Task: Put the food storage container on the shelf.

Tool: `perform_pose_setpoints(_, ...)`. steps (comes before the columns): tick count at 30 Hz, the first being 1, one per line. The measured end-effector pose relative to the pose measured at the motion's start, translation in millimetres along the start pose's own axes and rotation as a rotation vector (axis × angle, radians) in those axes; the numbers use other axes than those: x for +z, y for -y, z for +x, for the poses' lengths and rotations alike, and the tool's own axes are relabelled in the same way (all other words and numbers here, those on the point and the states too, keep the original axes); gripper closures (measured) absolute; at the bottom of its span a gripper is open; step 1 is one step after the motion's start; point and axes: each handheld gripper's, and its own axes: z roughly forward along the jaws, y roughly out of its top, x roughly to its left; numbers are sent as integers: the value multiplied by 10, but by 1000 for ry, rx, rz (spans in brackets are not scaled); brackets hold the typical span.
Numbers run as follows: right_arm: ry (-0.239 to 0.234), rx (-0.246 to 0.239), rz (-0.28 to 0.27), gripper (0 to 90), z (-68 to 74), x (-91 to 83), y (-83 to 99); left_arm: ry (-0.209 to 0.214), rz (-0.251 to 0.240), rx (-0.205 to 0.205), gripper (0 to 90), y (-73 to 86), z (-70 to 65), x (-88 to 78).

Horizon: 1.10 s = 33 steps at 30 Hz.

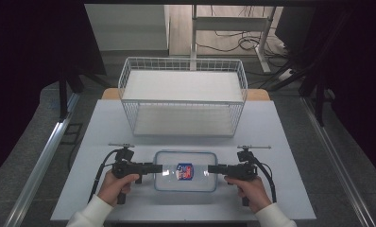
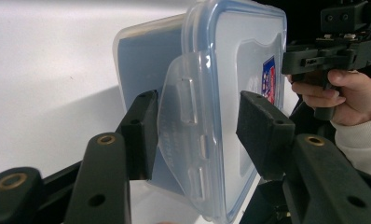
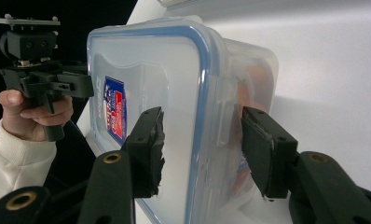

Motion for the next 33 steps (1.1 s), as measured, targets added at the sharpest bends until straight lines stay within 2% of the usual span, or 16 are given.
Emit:
perform_pose_setpoints(7, 5, -14, -15, 499, 12, -3, -47, -3, -10, 2, 502, -45, 4, 5)
perform_pose_setpoints(17, 4, -56, -38, 500, 2, 22, -259, -10, -38, 21, 503, -256, 55, -7)
perform_pose_setpoints(29, 16, -90, -61, 500, -121, 222, -723, -18, -71, 27, 499, -629, 350, 55)
perform_pose_setpoints(33, 26, -105, -78, 499, -179, 299, -874, -8, -82, 20, 498, -744, 501, 105)
